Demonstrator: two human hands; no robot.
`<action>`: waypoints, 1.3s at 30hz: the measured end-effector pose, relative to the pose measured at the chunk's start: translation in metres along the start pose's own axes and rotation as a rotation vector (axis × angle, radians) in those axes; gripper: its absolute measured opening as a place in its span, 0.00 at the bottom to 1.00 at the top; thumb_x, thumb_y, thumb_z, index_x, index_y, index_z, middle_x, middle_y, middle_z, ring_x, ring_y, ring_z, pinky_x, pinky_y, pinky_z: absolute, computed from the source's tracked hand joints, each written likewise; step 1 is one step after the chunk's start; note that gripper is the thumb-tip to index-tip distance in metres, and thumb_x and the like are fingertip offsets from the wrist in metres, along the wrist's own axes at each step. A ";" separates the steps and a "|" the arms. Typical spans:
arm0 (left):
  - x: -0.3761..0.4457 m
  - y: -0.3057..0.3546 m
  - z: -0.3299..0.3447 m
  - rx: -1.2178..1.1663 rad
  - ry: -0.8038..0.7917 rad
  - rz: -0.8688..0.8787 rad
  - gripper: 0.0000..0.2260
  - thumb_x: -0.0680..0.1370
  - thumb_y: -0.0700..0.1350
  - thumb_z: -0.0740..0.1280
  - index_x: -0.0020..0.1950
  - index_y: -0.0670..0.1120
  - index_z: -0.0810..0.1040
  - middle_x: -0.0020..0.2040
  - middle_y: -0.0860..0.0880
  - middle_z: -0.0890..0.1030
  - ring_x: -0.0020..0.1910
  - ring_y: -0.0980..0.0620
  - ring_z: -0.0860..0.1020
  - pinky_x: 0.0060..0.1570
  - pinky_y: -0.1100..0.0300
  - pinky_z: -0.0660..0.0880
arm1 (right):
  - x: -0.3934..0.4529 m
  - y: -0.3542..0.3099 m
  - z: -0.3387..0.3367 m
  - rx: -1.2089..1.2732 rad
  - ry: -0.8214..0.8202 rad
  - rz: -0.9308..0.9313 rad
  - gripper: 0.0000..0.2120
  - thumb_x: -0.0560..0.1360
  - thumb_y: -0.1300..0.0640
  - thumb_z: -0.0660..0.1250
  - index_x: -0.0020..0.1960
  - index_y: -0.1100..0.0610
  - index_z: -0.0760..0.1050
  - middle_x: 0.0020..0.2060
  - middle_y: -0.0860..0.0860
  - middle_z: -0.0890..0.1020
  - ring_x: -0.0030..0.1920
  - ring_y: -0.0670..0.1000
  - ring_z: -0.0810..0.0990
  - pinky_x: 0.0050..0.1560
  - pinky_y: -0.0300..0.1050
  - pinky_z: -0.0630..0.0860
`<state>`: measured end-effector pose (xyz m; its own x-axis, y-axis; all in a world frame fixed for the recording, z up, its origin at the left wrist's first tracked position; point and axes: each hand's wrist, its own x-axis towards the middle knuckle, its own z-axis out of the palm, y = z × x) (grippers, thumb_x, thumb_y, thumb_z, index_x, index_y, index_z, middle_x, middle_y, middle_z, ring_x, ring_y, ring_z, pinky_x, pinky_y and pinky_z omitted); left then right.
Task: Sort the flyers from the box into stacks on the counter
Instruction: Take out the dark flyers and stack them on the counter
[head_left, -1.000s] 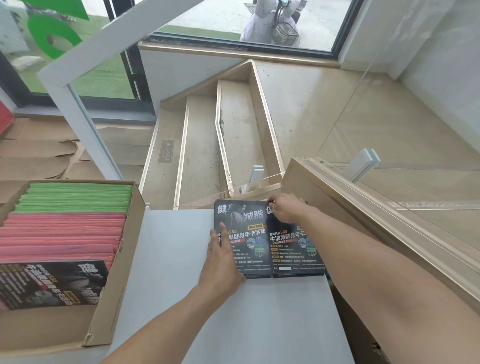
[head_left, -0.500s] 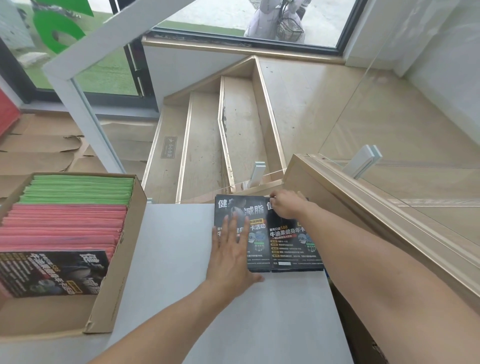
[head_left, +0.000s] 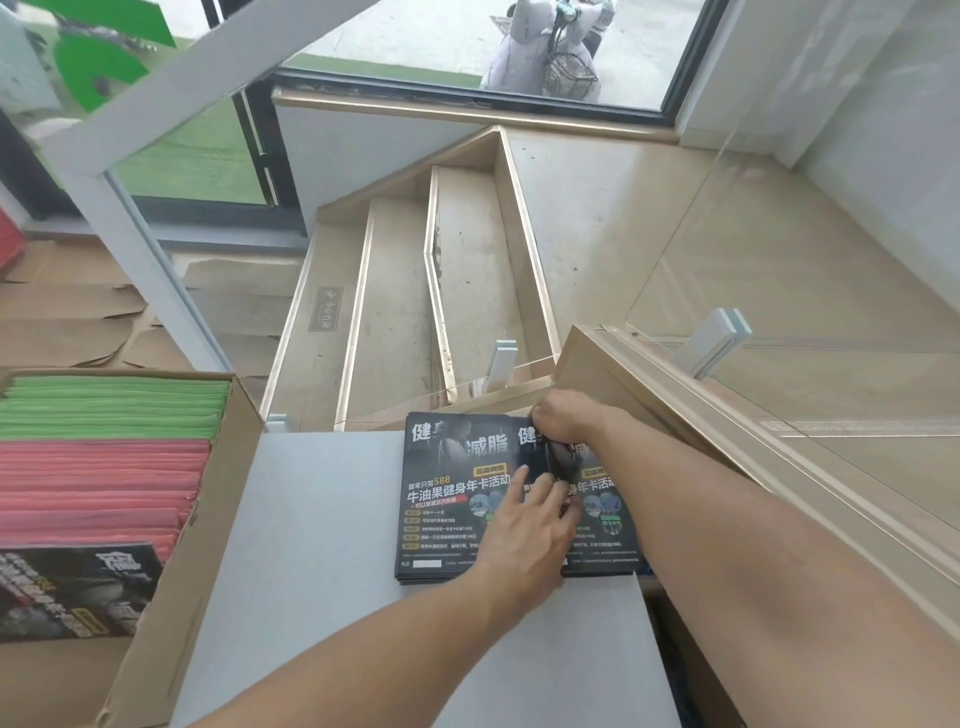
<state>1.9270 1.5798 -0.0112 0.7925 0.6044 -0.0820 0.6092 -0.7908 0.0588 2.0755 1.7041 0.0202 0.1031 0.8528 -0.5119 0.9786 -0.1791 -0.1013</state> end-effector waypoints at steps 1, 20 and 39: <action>0.001 0.001 0.000 -0.014 0.011 0.001 0.37 0.73 0.54 0.74 0.77 0.44 0.64 0.72 0.41 0.67 0.74 0.39 0.62 0.78 0.38 0.47 | 0.000 0.000 -0.001 -0.002 -0.001 -0.003 0.16 0.81 0.59 0.54 0.55 0.62 0.80 0.59 0.61 0.81 0.56 0.61 0.79 0.48 0.45 0.69; -0.003 0.006 0.007 -0.168 0.033 -0.128 0.40 0.73 0.51 0.75 0.80 0.48 0.58 0.75 0.43 0.64 0.77 0.40 0.58 0.77 0.37 0.44 | -0.014 -0.003 -0.001 0.048 -0.030 0.047 0.17 0.80 0.61 0.54 0.58 0.60 0.81 0.58 0.58 0.82 0.54 0.58 0.80 0.50 0.45 0.75; -0.026 -0.109 -0.014 -1.377 0.166 -1.126 0.39 0.75 0.51 0.73 0.81 0.48 0.57 0.77 0.45 0.67 0.72 0.42 0.70 0.70 0.47 0.69 | -0.026 0.003 -0.009 -0.004 0.135 0.228 0.20 0.81 0.55 0.54 0.69 0.57 0.73 0.66 0.57 0.75 0.67 0.59 0.71 0.66 0.57 0.70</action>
<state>1.8399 1.6515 -0.0017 -0.0412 0.8141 -0.5793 0.3190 0.5602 0.7645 2.0770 1.6859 0.0405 0.3431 0.8486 -0.4028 0.9282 -0.3720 0.0069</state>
